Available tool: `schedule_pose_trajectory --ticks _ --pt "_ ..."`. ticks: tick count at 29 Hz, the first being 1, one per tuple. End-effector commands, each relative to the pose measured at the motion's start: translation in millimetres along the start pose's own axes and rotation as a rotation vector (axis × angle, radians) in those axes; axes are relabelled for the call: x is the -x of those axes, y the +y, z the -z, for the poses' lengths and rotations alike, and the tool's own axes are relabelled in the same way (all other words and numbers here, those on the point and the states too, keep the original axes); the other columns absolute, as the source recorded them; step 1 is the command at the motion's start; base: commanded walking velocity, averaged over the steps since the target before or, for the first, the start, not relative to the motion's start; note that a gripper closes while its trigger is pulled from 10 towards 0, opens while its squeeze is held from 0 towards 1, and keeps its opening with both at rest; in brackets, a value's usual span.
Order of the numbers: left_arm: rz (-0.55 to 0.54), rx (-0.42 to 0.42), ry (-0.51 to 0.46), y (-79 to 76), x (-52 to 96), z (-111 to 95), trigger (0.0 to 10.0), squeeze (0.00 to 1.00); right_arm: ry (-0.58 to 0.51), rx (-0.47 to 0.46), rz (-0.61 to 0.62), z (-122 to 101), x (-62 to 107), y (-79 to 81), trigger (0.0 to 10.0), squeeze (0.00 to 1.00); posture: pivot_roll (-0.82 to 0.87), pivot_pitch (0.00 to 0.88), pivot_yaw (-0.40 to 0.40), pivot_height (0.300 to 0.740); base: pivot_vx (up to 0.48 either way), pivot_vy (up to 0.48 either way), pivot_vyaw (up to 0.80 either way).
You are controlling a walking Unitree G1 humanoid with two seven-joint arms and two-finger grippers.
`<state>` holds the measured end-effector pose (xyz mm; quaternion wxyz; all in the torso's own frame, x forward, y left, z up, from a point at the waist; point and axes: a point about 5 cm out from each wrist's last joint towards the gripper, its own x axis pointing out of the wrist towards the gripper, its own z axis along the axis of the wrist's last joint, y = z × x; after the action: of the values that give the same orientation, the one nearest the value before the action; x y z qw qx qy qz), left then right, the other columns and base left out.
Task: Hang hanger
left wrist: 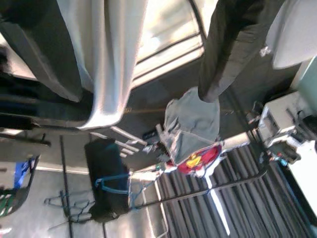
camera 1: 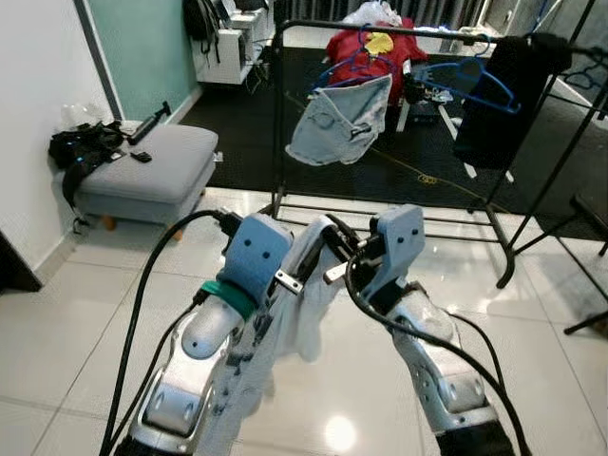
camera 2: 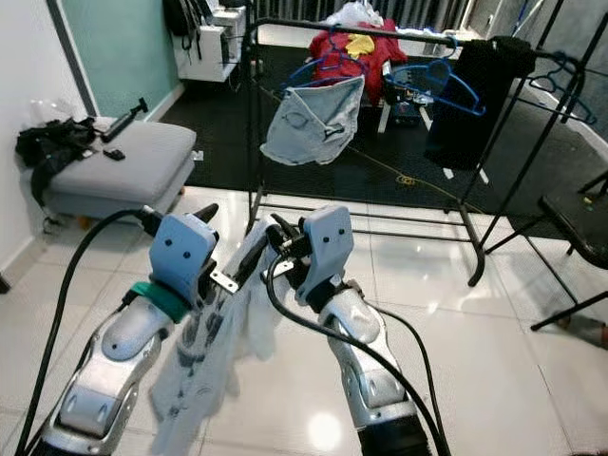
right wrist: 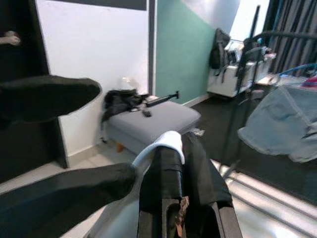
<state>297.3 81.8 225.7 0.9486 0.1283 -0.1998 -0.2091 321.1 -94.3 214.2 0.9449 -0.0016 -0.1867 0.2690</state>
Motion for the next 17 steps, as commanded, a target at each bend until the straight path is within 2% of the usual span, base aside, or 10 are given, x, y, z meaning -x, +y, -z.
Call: schedule_pose_trajectory --ticks 1,17 --pt "-0.004 -0.005 0.011 2.5 3.3 4.5 10.0 0.0 -0.015 -0.002 -0.005 -2.2 -0.4 2.5 10.0 0.0 -0.11 0.081 0.031 0.74 0.454 0.0 -0.8" --pt "-0.007 -0.002 0.014 3.6 3.7 5.7 10.0 0.0 -0.008 -0.001 -0.001 -1.6 0.8 2.9 10.0 0.0 -0.12 0.09 0.032 0.74 0.466 0.0 -0.8"
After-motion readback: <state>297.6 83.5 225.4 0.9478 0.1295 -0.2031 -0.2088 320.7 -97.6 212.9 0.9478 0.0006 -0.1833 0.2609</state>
